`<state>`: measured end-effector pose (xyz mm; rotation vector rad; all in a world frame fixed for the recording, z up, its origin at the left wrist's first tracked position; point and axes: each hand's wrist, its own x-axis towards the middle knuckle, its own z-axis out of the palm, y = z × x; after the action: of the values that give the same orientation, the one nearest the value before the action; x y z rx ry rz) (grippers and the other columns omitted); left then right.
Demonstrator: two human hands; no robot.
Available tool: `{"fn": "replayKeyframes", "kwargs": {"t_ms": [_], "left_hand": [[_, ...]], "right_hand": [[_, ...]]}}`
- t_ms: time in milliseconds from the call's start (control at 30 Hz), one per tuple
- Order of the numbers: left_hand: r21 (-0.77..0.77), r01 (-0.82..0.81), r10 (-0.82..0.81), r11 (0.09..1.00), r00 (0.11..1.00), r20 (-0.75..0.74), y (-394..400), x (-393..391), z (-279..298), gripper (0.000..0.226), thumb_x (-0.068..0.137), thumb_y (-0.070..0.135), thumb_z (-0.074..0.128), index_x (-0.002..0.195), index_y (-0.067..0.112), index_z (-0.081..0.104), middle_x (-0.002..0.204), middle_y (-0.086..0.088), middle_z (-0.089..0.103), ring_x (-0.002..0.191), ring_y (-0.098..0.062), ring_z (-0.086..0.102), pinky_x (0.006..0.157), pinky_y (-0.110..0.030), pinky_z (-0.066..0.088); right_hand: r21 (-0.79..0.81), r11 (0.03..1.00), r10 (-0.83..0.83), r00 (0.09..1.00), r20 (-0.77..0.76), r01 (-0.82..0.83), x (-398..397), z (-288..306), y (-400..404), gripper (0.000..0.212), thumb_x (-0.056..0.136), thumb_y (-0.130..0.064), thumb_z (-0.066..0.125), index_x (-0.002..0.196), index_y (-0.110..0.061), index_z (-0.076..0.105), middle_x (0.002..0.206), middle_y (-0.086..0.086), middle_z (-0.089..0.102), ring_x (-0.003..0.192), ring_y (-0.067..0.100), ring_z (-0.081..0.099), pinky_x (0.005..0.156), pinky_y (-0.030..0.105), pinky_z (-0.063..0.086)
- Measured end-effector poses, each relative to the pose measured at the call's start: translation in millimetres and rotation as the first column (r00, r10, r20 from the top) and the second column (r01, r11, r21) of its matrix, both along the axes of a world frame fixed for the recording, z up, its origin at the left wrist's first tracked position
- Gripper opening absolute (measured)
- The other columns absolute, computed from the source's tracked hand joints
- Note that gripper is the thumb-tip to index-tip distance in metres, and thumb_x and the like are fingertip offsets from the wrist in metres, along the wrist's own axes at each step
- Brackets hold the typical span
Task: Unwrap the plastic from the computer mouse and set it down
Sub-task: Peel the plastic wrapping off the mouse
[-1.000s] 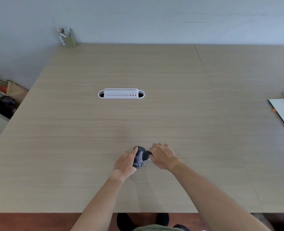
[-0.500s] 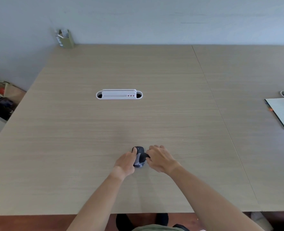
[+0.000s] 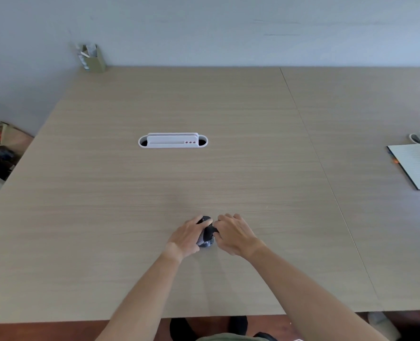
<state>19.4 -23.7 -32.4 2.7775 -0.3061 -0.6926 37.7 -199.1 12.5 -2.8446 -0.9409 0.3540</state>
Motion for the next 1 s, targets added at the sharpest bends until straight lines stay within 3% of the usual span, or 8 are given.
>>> {"fn": "replayKeyframes", "kwargs": {"t_ms": [233,433,533,600,800,1000], "left_hand": [[0.108,-0.006,0.003,0.994,1.000,0.026,-3,0,7,0.086,0.078,0.003,0.071,0.147,0.031,0.029,0.140,-0.004,0.041,0.116,-0.032,0.055,0.090,-0.040,0.052],[0.174,-0.002,-0.005,0.985,0.999,0.038,-9,1,19,0.071,0.086,-0.004,0.059,0.143,0.029,0.033,0.122,-0.011,0.045,0.101,-0.035,0.061,0.075,-0.038,0.048],[0.185,-0.006,0.000,0.983,0.999,0.036,-13,4,23,0.061,0.087,0.003,0.060,0.140,0.023,0.038,0.120,-0.013,0.046,0.092,-0.033,0.063,0.068,-0.036,0.045],[0.186,-0.019,0.012,0.982,0.999,0.038,-16,5,25,0.054,0.089,0.008,0.059,0.137,0.021,0.040,0.118,-0.013,0.047,0.085,-0.032,0.062,0.068,-0.036,0.047],[0.162,-0.064,0.055,0.985,0.997,0.057,-17,4,25,0.051,0.086,-0.006,0.059,0.129,0.019,0.046,0.116,-0.013,0.048,0.093,-0.037,0.065,0.072,-0.040,0.050],[0.147,-0.093,0.085,0.985,0.995,0.060,-16,2,21,0.052,0.084,-0.004,0.065,0.127,0.019,0.048,0.117,-0.012,0.049,0.096,-0.035,0.065,0.076,-0.040,0.053]], "right_hand": [[-0.133,0.990,-0.045,0.998,0.043,0.050,2,-5,-21,0.021,0.090,-0.018,0.043,0.087,-0.011,0.063,0.096,0.006,0.062,0.090,0.026,0.056,0.081,0.036,0.039],[0.005,1.000,-0.009,1.000,0.011,0.009,5,0,-22,0.025,0.091,-0.024,0.042,0.087,-0.011,0.063,0.095,0.006,0.061,0.091,0.025,0.056,0.084,0.037,0.039],[0.032,0.999,0.022,1.000,-0.010,-0.022,-2,-2,-11,0.026,0.093,-0.024,0.043,0.089,-0.009,0.063,0.096,0.007,0.061,0.092,0.026,0.055,0.085,0.037,0.039],[-0.001,1.000,0.029,1.000,0.011,-0.029,-4,-4,-9,0.027,0.094,-0.025,0.042,0.091,-0.009,0.064,0.098,0.008,0.062,0.092,0.026,0.055,0.085,0.037,0.039],[-0.153,0.986,-0.059,0.997,0.044,0.065,8,-3,-31,0.022,0.089,-0.019,0.044,0.088,-0.012,0.064,0.097,0.006,0.062,0.090,0.026,0.056,0.082,0.037,0.039],[0.046,0.998,-0.042,0.993,-0.107,0.047,3,-6,-24,0.023,0.092,-0.022,0.043,0.086,-0.010,0.062,0.097,0.006,0.059,0.093,0.025,0.054,0.085,0.036,0.039]]}}
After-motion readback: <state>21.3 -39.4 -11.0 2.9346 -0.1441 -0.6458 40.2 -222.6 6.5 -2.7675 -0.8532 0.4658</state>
